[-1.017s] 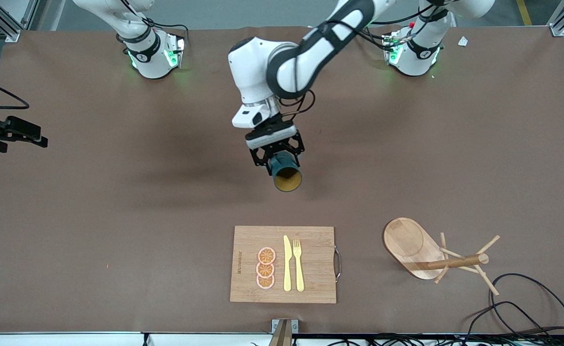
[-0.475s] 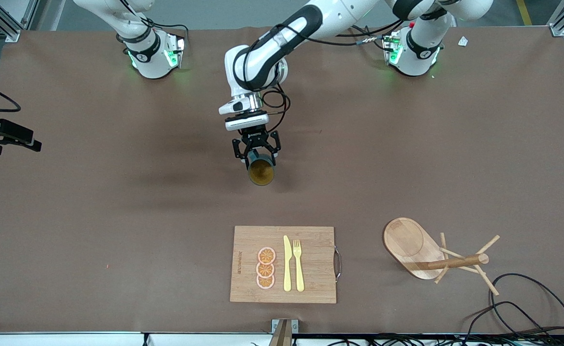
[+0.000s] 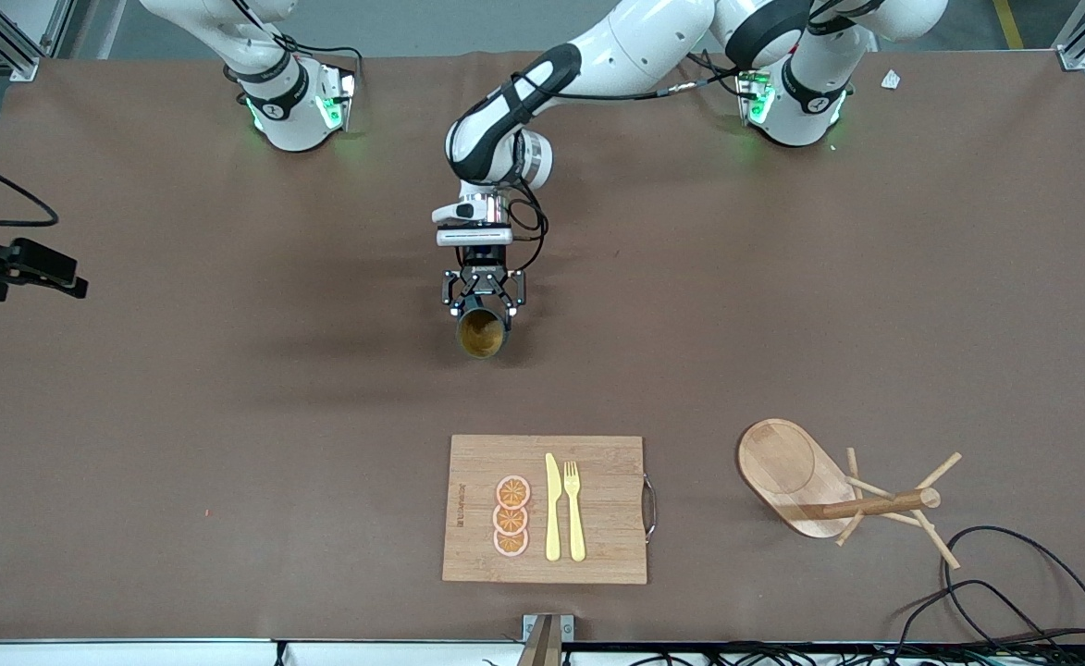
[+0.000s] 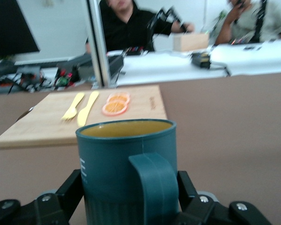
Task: Transfer cup from left to right arm and place
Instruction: 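Carry the teal mug with the left gripper to the table middle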
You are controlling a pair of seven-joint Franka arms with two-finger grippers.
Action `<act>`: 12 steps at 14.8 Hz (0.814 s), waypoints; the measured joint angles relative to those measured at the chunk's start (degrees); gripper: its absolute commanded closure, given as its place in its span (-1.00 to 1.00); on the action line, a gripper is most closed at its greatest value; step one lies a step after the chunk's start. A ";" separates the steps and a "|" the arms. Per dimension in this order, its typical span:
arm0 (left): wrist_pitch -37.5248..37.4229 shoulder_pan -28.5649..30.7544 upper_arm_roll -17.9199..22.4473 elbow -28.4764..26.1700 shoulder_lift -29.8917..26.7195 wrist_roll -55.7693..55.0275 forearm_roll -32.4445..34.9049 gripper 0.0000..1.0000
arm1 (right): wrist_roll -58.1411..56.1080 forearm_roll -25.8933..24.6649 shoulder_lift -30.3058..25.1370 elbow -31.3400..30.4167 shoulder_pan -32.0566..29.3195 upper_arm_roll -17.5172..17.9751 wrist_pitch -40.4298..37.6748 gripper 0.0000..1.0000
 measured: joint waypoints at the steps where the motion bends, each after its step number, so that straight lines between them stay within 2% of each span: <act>1: -1.24 -0.11 0.00 -0.05 0.73 -1.87 3.13 -0.28 | 0.37 -0.04 0.52 -0.18 0.22 0.05 0.29 -1.00; 5: -4.58 -0.58 0.02 -0.36 4.36 -11.90 15.86 -0.28 | 0.63 -0.04 1.62 -0.78 0.30 0.01 0.74 -1.00; 9: -6.62 -0.76 0.04 -0.42 6.59 -13.17 18.98 -0.32 | 0.63 -0.04 1.62 -0.80 0.22 -0.19 0.52 -1.00; 10: -6.96 -0.89 0.04 -0.42 6.82 -13.17 19.30 -0.53 | 0.64 -0.04 1.62 -0.86 0.19 -0.25 0.47 -1.00; 11: -7.16 -1.05 0.04 -0.42 6.92 -13.17 19.40 -1.00 | 0.71 -0.04 1.62 -0.98 0.18 -0.28 0.47 -1.00; 12: -7.21 -1.21 0.04 -0.42 6.96 -13.17 19.43 -1.00 | 0.84 -0.04 1.62 -1.21 0.18 -0.28 0.48 -1.00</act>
